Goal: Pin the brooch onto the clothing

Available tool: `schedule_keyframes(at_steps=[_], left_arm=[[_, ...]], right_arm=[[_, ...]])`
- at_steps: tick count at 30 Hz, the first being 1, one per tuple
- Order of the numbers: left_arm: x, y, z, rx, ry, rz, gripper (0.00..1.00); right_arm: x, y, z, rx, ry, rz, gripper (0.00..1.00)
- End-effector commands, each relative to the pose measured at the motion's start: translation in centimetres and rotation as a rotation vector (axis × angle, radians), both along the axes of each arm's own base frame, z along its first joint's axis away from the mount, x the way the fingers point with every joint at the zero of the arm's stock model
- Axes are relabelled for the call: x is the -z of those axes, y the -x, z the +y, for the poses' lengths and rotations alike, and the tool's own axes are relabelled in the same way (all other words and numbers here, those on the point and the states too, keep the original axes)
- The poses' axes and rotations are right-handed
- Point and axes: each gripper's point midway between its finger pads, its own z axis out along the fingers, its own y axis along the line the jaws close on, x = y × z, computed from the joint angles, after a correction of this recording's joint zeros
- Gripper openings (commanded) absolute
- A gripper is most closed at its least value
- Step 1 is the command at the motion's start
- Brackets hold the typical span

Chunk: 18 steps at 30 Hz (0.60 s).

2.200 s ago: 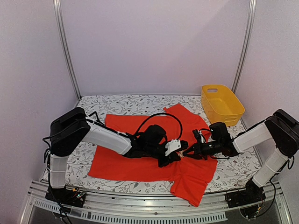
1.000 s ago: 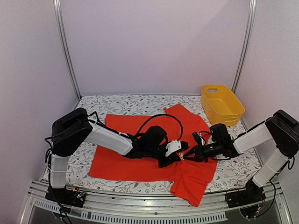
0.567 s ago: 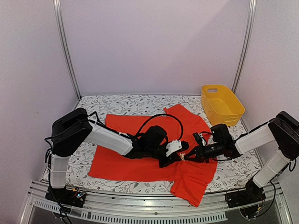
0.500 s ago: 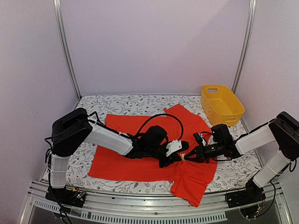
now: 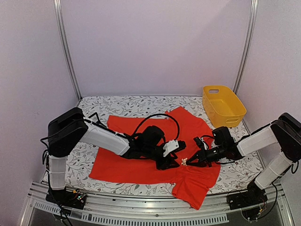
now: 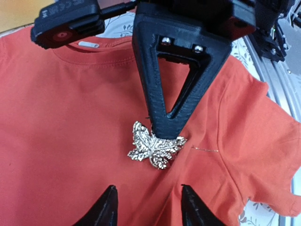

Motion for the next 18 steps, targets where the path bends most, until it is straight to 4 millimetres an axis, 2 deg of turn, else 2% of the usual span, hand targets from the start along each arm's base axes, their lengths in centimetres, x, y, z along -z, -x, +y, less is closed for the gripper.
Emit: schedule_keyframes(at_steps=[1,5,11,15,18], left_arm=[[-3.0,-0.4,0.8,-0.006,0.095,0.095,0.51],[-3.2,1.1,0.2,0.06,0.148,0.18,0.57],[-3.8,0.7,-0.2,0.06,0.207,0.23,0.61],[-2.2,0.3,-0.8,0.055,0.161,0.268,0.53],[-1.8,-0.3,-1.0,0.044,0.164,0.291,0.46]], right_arm=[[-0.7,0.2,0.3,-0.046,-0.013,-0.023,0.0],[-0.8,0.0,0.2,-0.046,-0.012,-0.036,0.0],[-0.9,-0.1,0.3,-0.058,-0.018,-0.054,0.0],[-1.0,-0.1,0.5,-0.074,-0.03,-0.057,0.0],[-1.1,-0.1,0.5,-0.081,-0.032,-0.065,0.0]])
